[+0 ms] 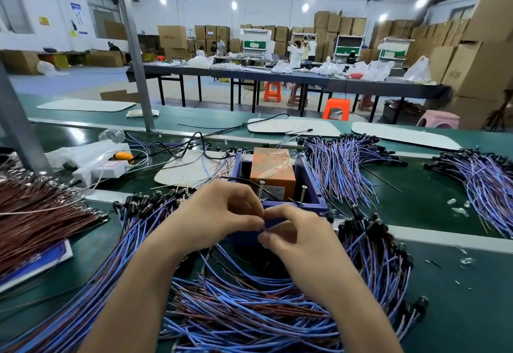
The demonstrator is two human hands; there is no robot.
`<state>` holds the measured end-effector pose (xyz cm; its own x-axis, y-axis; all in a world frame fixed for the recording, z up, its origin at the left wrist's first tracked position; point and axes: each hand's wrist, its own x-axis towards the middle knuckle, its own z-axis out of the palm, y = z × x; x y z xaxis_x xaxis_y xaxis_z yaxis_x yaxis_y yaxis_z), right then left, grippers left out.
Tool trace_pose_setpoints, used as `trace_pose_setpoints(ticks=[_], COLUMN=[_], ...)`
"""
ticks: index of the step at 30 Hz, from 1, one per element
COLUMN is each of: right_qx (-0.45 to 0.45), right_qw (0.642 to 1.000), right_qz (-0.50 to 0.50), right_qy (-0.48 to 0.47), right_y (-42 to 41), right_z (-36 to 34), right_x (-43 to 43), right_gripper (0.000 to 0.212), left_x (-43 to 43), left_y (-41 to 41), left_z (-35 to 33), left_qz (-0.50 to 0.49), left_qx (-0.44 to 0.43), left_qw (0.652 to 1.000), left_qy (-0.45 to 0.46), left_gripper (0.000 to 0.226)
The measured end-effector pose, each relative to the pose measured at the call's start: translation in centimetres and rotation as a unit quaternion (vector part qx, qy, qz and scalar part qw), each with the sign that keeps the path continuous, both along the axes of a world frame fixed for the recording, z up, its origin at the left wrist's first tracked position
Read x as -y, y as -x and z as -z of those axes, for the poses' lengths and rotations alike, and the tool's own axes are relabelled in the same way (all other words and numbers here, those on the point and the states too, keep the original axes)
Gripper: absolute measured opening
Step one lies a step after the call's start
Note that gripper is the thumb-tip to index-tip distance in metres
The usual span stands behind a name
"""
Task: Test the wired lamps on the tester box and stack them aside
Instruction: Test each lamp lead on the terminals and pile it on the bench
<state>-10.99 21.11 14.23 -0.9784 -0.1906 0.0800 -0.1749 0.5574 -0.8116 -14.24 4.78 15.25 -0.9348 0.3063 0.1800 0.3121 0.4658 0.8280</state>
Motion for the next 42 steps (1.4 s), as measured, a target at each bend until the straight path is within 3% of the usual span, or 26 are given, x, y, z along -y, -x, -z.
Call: trace_pose_setpoints(ticks=[3, 7, 10, 13, 16, 19, 23, 31, 42], right_qx=[-0.047, -0.048, -0.028, -0.022, -0.044, -0.086, -0.091, -0.070, -0.103], right_qw=[0.993, 0.983, 0.972, 0.962, 0.960, 0.963, 0.959, 0.952, 0.941], right_qz=[0.052, 0.089, 0.115, 0.149, 0.199, 0.238, 0.267, 0.297, 0.322], right_qy=[0.093, 0.157, 0.201, 0.230, 0.193, 0.091, 0.027, -0.024, -0.009], right_y=[0.3, 0.9, 1.3, 1.6, 1.9, 2.3, 2.5, 2.8, 2.9], right_z=[0.4, 0.7, 0.9, 1.0, 1.3, 1.8, 2.2, 2.5, 2.4], right_x=[0.1, -0.3, -0.5, -0.7, -1.3, -2.2, -3.2, -3.4, -4.0], right_gripper=[0.018, 0.022, 0.021, 0.022, 0.023, 0.024, 0.020, 0.017, 0.014], left_x=[-0.8, -2.6, -3.4, -3.4, -2.9, -2.3, -2.2, -2.6, -2.5], left_y=[0.1, 0.4, 1.0, 1.5, 1.9, 2.2, 2.3, 2.2, 2.4], left_z=[0.1, 0.8, 1.4, 2.1, 2.6, 3.0, 3.2, 3.4, 3.5], left_qz=[-0.083, -0.111, -0.095, -0.097, -0.110, -0.114, -0.098, -0.095, -0.101], left_qx=[-0.001, 0.057, 0.117, 0.136, 0.169, 0.209, 0.262, 0.253, 0.229], left_qw=[0.991, 0.946, 0.922, 0.924, 0.923, 0.935, 0.940, 0.954, 0.961], left_qy=[-0.107, -0.298, -0.356, -0.343, -0.327, -0.262, -0.196, -0.128, -0.116], left_gripper=[0.020, 0.043, 0.032, 0.008, 0.010, 0.024, 0.030, 0.030, 0.031])
